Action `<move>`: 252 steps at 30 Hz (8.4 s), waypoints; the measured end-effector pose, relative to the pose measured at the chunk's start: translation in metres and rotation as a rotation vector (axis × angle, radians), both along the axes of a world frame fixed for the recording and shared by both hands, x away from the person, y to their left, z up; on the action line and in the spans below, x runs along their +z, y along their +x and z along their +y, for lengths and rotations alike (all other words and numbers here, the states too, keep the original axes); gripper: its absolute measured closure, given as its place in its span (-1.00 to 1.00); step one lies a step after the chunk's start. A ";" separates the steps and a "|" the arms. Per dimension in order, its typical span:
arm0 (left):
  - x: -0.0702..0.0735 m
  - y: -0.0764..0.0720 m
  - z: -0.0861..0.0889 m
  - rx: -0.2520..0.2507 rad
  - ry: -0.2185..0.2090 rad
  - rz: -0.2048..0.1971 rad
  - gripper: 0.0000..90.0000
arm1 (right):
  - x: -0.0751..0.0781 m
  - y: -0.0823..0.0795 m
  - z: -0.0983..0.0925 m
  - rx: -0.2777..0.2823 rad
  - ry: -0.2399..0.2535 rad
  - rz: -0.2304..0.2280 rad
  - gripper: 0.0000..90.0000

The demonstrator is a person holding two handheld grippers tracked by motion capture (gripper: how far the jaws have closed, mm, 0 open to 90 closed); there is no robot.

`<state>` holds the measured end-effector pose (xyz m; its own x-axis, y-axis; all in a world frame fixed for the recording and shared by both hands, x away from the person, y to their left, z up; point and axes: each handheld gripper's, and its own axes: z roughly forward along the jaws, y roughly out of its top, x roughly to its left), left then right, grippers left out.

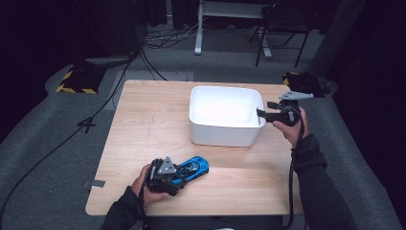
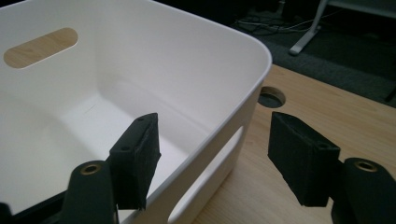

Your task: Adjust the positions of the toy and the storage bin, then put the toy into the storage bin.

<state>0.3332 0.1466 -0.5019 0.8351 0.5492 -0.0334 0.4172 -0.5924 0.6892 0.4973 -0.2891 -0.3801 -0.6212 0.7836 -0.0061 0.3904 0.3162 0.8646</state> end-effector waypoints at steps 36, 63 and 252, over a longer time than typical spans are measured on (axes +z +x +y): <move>0.000 -0.001 -0.009 0.094 0.017 -0.001 -0.65 | -0.101 -0.078 -0.061 0.045 -0.041 0.106 -0.38; 0.001 0.002 -0.011 0.047 0.007 -0.008 -0.48 | -0.123 -0.071 -0.051 0.063 -0.139 0.140 -0.51; 0.194 0.142 -0.088 0.039 -0.260 -0.337 -0.46 | -0.123 -0.073 -0.052 0.065 -0.136 0.149 -0.55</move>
<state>0.4756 0.0582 -0.3076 0.8018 0.5898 0.0967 0.1612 -0.3693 0.9152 0.4247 -0.3407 -0.5031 -0.6722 0.7403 -0.0132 0.4857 0.4543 0.7468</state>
